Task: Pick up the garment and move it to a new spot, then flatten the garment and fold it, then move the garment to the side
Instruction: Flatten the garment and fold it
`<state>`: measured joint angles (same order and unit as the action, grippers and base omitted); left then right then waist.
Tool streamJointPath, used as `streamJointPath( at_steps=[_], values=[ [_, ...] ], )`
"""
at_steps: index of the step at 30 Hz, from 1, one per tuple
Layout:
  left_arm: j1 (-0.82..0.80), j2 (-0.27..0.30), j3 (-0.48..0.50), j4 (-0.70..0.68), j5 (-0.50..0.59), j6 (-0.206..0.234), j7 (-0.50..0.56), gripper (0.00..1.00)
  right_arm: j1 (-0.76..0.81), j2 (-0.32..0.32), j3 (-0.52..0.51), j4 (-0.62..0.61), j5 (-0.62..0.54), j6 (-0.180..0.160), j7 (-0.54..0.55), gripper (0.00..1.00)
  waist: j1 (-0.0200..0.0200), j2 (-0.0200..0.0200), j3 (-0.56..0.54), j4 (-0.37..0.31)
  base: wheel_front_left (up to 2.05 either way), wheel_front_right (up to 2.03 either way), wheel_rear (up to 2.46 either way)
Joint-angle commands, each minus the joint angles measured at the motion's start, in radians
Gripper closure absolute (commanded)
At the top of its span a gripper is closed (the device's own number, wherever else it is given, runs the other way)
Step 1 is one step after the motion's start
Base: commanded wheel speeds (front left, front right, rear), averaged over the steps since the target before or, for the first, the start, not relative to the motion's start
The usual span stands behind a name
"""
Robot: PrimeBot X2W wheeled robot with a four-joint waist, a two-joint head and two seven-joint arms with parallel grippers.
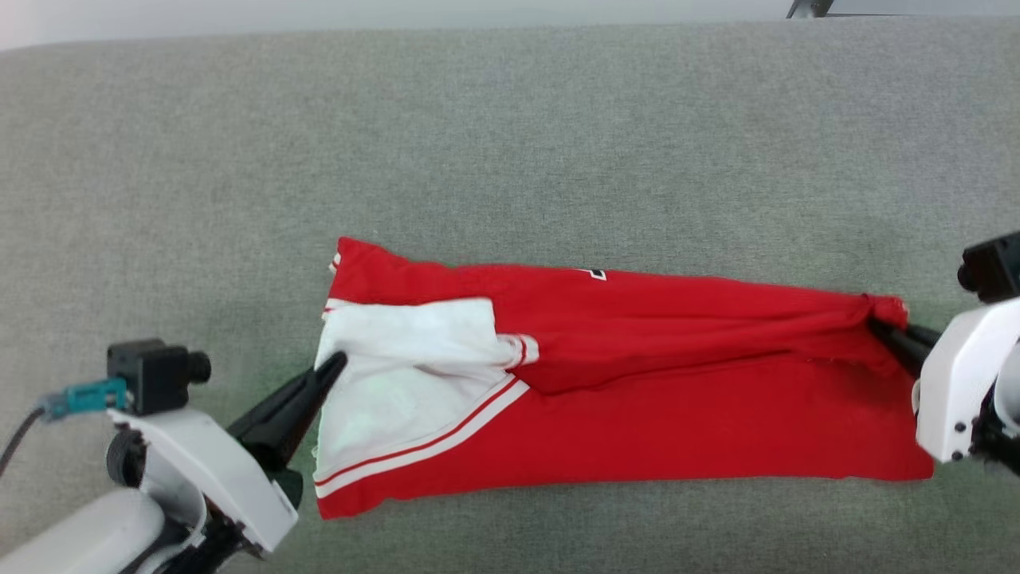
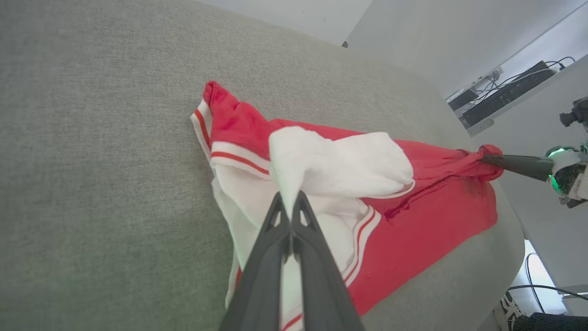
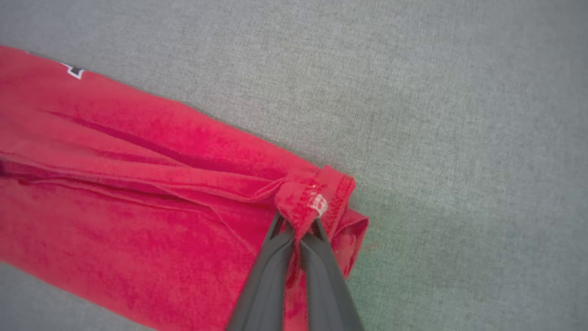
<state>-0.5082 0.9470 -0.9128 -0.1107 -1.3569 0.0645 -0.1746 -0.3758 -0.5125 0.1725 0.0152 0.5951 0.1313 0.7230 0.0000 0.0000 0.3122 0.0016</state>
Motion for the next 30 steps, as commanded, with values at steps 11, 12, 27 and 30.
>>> streamJointPath(
  at_steps=[11,12,27,30],
  values=[
    [0.025,-0.056,-0.022,0.066,0.005,0.019,-0.016,1.0,0.058,0.08,-0.052,-0.028,-0.063,-0.001,-0.001,1.0,0.0,0.0,0.015,-0.004,0.0,0.0,0.0],
    [0.02,-0.062,-0.022,0.083,0.01,0.023,-0.018,1.0,0.054,0.085,-0.054,-0.022,-0.065,-0.001,-0.005,1.0,0.0,0.0,0.016,-0.006,0.0,0.0,0.0],
    [0.027,-0.141,-0.001,0.218,0.024,0.018,-0.064,0.0,0.051,0.117,-0.068,0.031,-0.083,-0.001,-0.06,0.0,0.0,0.0,-0.018,-0.008,0.0,0.0,0.0],
    [0.05,-0.154,0.023,0.22,0.027,0.029,-0.078,0.0,0.068,0.119,-0.082,0.039,-0.074,-0.001,-0.055,0.0,0.0,0.0,-0.034,0.0,0.0,0.0,0.0]
  ],
)
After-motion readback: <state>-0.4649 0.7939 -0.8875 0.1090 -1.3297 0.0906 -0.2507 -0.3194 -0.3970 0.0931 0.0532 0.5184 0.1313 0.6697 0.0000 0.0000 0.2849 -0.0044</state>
